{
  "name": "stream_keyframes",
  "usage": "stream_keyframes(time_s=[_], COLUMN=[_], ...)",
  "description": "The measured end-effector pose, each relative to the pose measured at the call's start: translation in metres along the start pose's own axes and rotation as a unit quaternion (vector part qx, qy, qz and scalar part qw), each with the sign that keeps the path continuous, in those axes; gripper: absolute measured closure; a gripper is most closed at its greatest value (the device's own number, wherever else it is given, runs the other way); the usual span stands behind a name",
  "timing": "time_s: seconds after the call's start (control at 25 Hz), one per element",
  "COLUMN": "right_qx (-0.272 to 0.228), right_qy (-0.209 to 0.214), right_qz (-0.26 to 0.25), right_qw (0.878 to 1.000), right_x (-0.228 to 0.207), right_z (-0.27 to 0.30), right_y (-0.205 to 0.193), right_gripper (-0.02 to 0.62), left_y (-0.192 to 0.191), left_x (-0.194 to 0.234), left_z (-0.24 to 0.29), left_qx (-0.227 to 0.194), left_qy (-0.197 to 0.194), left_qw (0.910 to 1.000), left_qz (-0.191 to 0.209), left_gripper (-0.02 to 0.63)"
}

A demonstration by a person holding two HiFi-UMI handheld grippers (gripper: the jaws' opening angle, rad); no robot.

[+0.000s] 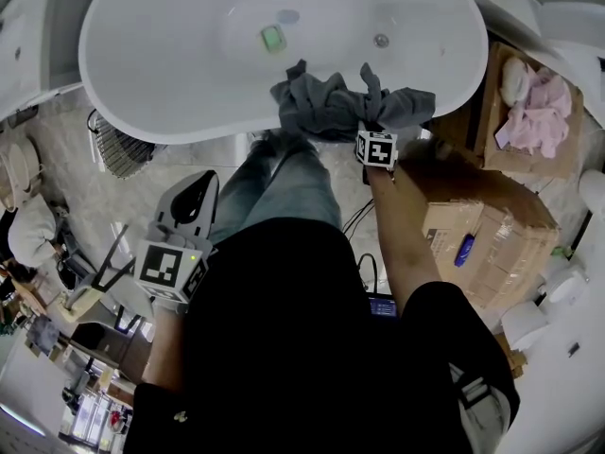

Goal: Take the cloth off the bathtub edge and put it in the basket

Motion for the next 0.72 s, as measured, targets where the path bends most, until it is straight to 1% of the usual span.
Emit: stream_keyframes(time_s=[0.08,0.36,0.72], right_qx=[-0.011,-0.065,-0.146], right_qy=[0.007,0.031,0.053], right_qz=[0.003,0.012,-0.005], right_qw=[1.000,0.997,0.988], right_x=[0.002,0.014,0.037], right_z=[-0.007,-0.044,-0.123], right_y=[0.003,0.020,0.072], right_gripper=[0.522,0.523,0.523], left_y=[0.001,0.009,0.031], left_x=[-0.001,-0.003,-0.002], left_z=[-0.003,-0.013,-0.023], left_qx=[-0.005,-0.027,-0.065], left_qy=[0.001,0.003,-0.002], left_qw=[1.0000,0.9996,0.9979], left_qz=[0.006,0.004,0.009], left_gripper=[0.594,0.594,0.594])
Point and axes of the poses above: the fingertips, and each gripper's own axes: z forward along the fingers, x to its left, y out of its top, the point moved 1 cm from there along -z, backward along the fingers, and after that the axes turned 6 degrees about -y, right-handed, at the moved point
